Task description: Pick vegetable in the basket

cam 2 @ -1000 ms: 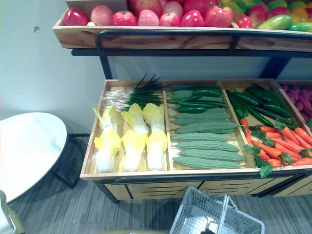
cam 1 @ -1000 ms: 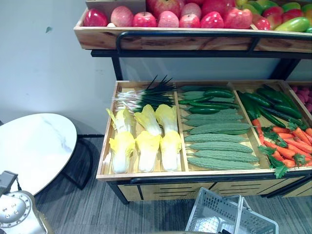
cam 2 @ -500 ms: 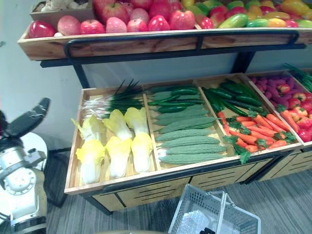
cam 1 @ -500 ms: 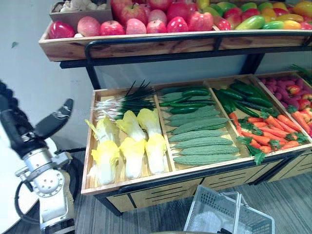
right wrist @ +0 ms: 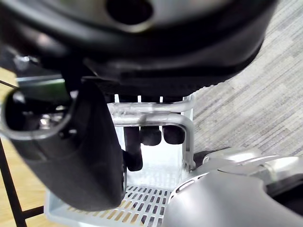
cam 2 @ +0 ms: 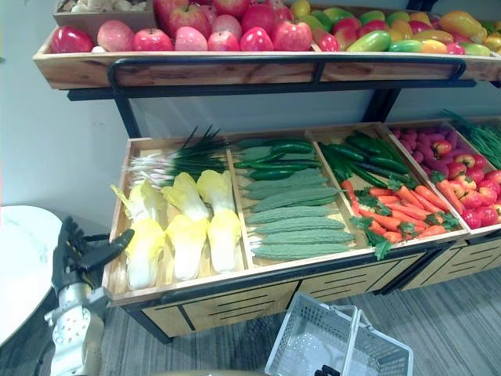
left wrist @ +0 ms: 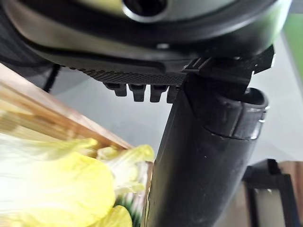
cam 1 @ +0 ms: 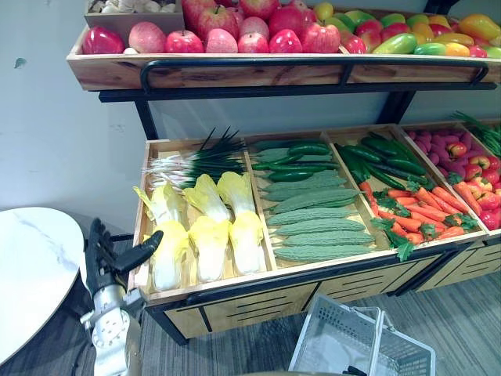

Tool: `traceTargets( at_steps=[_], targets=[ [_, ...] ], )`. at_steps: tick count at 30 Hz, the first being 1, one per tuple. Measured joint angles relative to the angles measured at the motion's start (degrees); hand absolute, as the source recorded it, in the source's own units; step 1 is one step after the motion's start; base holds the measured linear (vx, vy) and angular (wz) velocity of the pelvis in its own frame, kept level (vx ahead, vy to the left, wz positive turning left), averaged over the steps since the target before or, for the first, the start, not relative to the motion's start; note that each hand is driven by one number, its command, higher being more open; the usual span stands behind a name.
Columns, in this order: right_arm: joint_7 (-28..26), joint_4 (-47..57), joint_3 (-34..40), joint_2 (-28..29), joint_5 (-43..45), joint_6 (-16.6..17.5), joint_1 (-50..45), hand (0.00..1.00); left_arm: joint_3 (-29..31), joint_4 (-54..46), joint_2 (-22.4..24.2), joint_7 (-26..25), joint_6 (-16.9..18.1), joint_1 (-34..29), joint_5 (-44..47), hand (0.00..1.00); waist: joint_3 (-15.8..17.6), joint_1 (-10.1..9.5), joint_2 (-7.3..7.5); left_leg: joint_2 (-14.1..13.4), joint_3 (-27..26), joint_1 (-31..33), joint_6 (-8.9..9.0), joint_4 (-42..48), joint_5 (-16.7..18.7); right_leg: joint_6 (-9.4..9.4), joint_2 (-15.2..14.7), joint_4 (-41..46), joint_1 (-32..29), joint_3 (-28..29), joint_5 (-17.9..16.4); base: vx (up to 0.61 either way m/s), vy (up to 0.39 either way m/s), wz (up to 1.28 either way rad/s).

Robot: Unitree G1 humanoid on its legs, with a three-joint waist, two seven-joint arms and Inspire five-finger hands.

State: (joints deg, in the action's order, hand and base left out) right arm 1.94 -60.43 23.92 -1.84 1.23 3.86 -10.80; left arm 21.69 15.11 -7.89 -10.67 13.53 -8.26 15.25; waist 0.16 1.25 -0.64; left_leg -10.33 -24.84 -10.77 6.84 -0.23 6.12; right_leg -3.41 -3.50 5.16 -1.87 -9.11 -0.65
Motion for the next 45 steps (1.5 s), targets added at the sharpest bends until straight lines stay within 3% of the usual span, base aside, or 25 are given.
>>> traceTargets(
  at_steps=[16, 33, 45],
  targets=[
    [0.9, 1.03, -0.35, -0.72, 0.04, 0.01, -0.03, 0.0, -1.06, 6.53, 3.26, 1.17, -0.85, -0.01, -2.24, 1.0, 0.8, 0.24, -1.4, 0.14, -0.11, -0.08, 0.69, -1.32, -0.56, -0.1, 0.31, -2.91, 0.9, -0.33, 1.34, 0.0, -0.003, 0.01],
    [1.21, -0.15, -0.41, -0.67, 0.07, 0.42, 0.42, 0.0, -3.56, 7.74, 1.35, 0.33, -0.08, 0.78, -2.53, 1.0, 1.42, 0.3, -0.73, 0.56, -0.26, 0.89, 0.59, -2.25, -1.41, 0.15, 0.85, -6.81, 1.11, 0.07, 4.4, -0.03, -0.018, -0.01],
    [1.25, -1.15, -0.36, -0.77, 0.07, 0.53, 1.09, 0.0, -5.09, 7.7, 0.09, -0.23, 0.14, 0.71, -2.52, 1.0, 1.61, 0.29, -0.48, 0.64, -0.36, 0.62, 0.59, -2.25, -1.41, 0.16, 0.84, -6.97, 1.46, 0.19, 4.59, 0.0, -0.002, 0.0]
  ],
)
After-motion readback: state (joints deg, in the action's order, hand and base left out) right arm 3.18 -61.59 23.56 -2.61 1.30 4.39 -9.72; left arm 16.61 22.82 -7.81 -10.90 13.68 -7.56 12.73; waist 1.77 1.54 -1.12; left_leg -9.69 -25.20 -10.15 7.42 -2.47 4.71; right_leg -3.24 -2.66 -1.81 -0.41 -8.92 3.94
